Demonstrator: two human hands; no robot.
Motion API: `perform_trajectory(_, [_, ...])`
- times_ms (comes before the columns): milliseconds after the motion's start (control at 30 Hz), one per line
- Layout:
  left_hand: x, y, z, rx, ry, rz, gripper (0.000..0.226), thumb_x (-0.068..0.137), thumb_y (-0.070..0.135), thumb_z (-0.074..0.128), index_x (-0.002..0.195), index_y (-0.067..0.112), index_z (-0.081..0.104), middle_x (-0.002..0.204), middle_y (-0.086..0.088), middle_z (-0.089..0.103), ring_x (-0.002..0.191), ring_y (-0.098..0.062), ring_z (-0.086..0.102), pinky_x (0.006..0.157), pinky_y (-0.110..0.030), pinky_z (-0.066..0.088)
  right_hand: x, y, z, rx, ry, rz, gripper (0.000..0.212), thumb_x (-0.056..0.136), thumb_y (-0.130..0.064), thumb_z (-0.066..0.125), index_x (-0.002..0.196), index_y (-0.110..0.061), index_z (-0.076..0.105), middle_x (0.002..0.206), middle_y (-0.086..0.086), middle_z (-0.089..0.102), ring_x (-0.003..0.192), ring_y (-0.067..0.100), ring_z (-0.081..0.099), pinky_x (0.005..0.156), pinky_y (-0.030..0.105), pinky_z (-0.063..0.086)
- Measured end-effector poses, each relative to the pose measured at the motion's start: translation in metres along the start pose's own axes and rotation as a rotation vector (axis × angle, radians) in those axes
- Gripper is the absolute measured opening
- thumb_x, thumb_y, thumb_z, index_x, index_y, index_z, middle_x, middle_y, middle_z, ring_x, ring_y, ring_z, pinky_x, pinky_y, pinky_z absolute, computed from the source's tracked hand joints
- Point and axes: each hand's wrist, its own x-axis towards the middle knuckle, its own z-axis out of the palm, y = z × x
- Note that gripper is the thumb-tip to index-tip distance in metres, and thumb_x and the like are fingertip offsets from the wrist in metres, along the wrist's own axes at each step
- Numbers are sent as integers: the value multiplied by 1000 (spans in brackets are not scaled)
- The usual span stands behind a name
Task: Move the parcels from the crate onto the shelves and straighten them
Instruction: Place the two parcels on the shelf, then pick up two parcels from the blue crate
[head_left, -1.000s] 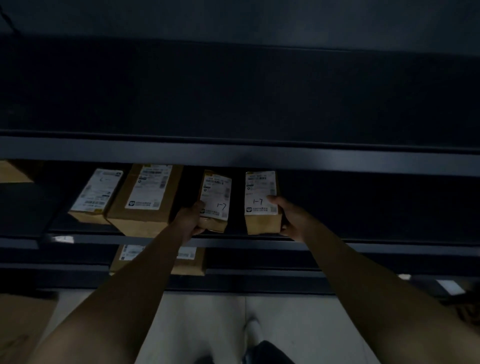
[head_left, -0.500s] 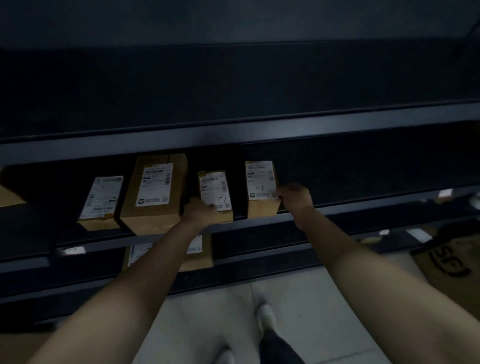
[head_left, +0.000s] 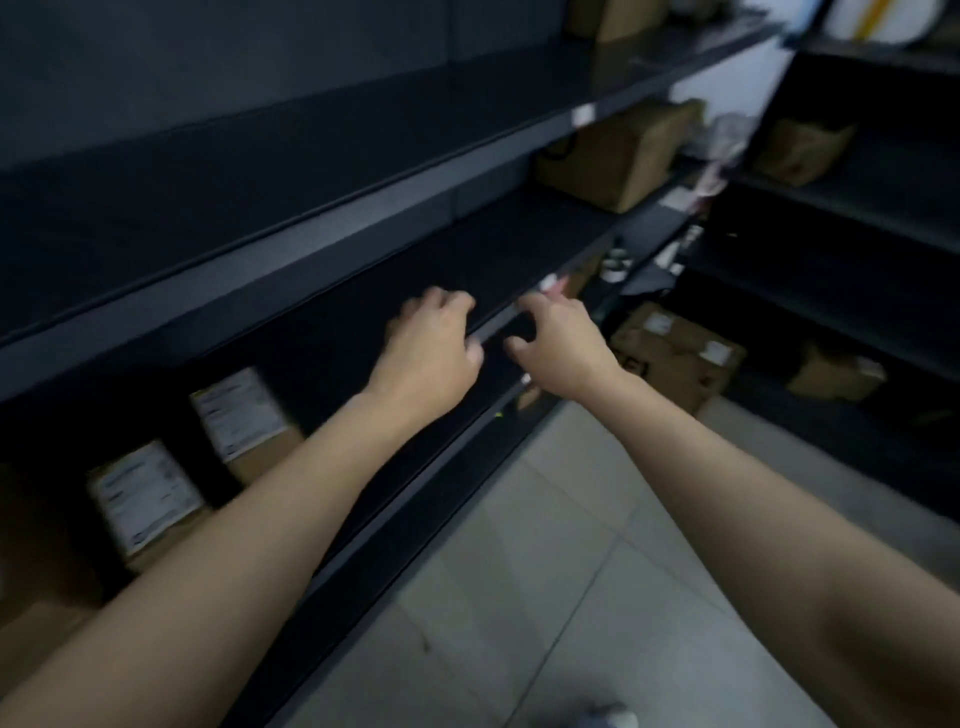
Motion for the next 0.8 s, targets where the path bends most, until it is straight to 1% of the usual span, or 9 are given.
perform_trajectory(100, [29, 89, 18, 69, 90, 291, 36, 92, 23, 52, 127, 12, 50, 125, -9, 51, 114, -28, 48, 96, -40, 37, -19, 74, -59, -202, 136, 79, 50, 89, -33, 59, 133, -13, 48, 133, 11, 51, 126, 31, 42, 105, 41, 35])
perform_trajectory(233, [63, 225, 55, 115, 204, 620, 33, 86, 19, 58, 118, 9, 57, 114, -13, 58, 107, -33, 54, 91, -43, 40, -68, 181, -140, -451, 311, 257, 44, 87, -33, 59, 125, -11, 52, 125, 10, 55, 123, 31, 45, 106, 42, 31])
perform_trajectory(300, [70, 296, 78, 99, 241, 755, 33, 83, 17, 60, 115, 8, 59, 111, -14, 60, 105, -35, 56, 90, -45, 42, -102, 231, -178, -539, 383, 379, 42, 88, -31, 58, 125, -11, 51, 126, 10, 54, 124, 30, 43, 109, 43, 28])
perform_trajectory(433, [61, 426, 117, -1, 258, 984, 32, 85, 15, 59, 115, 6, 60, 112, -14, 61, 106, -34, 56, 94, -46, 40, -177, 310, -242, -652, 465, 609, 41, 91, -28, 55, 127, -10, 49, 129, 11, 52, 126, 30, 41, 113, 44, 23])
perform_trajectory(533, [44, 512, 145, -112, 229, 1155, 32, 84, 14, 60, 114, 5, 61, 111, -15, 62, 105, -34, 57, 94, -46, 41, -235, 355, -273, -691, 503, 790, 40, 91, -28, 56, 127, -10, 50, 129, 12, 52, 126, 31, 41, 112, 44, 24])
perform_trajectory(633, [25, 588, 173, -222, 145, 1320, 34, 84, 15, 57, 116, 3, 60, 112, -16, 62, 106, -35, 57, 94, -46, 40, -285, 396, -290, -673, 534, 982, 44, 91, -34, 56, 128, -10, 50, 129, 13, 52, 127, 32, 40, 111, 43, 24])
perform_trajectory(733, [7, 654, 207, -305, 45, 1454, 34, 84, 18, 54, 115, 4, 61, 111, -14, 63, 105, -34, 57, 92, -45, 42, -327, 437, -296, -652, 510, 1178, 45, 92, -38, 53, 127, -11, 51, 129, 12, 53, 125, 32, 41, 110, 41, 24])
perform_trajectory(800, [-2, 693, 230, -345, -24, 1523, 33, 85, 18, 56, 115, 6, 61, 112, -13, 63, 106, -33, 57, 93, -45, 42, -350, 464, -299, -652, 487, 1281, 47, 93, -38, 52, 132, -10, 49, 132, 12, 51, 127, 31, 40, 111, 42, 25])
